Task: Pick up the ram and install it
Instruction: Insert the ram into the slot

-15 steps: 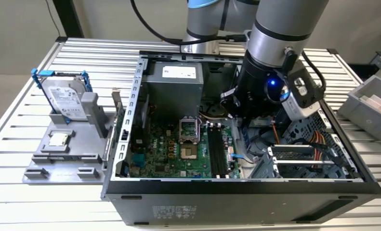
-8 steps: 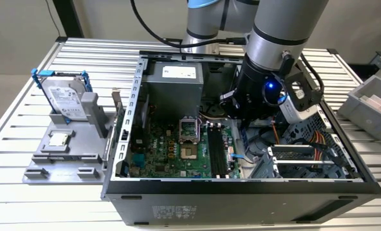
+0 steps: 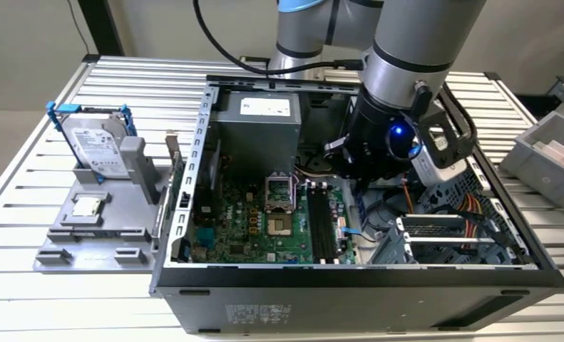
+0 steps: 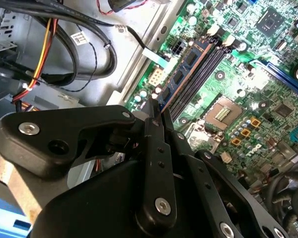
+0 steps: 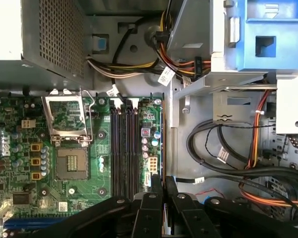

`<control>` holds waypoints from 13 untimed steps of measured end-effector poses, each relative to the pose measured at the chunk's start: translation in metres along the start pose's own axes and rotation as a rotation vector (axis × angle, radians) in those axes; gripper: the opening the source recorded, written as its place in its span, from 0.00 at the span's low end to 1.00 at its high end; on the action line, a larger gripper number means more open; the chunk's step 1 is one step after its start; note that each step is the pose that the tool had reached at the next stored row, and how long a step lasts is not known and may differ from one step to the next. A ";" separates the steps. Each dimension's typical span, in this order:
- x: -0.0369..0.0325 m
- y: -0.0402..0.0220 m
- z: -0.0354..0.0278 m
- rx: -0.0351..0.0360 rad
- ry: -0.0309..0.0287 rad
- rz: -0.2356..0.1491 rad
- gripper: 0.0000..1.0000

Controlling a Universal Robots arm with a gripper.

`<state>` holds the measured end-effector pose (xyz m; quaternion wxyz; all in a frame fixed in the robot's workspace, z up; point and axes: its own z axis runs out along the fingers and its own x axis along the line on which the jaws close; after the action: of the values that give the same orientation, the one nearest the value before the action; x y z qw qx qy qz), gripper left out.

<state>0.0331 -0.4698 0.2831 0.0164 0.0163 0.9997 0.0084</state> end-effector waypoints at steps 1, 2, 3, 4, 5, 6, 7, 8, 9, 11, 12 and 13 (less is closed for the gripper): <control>0.0003 0.0000 0.0008 0.0002 0.0000 0.000 0.00; 0.0007 0.0000 0.0016 -0.0001 0.0000 0.000 0.00; 0.0010 -0.0001 0.0024 -0.0001 0.0000 0.000 0.00; 0.0012 -0.0001 0.0032 0.0000 0.0000 0.000 0.00; 0.0015 -0.0001 0.0039 0.0000 0.0001 0.000 0.00; 0.0018 -0.0002 0.0046 0.0002 0.0001 0.000 0.00; 0.0021 -0.0001 0.0055 0.0000 0.0000 0.000 0.00; 0.0022 -0.0001 0.0059 0.0001 0.0000 0.000 0.00; 0.0023 -0.0002 0.0066 0.0001 0.0001 0.000 0.00; 0.0030 -0.0003 0.0080 0.0001 0.0000 0.000 0.00; 0.0032 -0.0002 0.0080 0.0003 0.0001 0.000 0.00; 0.0033 -0.0003 0.0080 0.0003 0.0002 0.000 0.00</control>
<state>0.0301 -0.4698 0.2750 0.0163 0.0162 0.9997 0.0082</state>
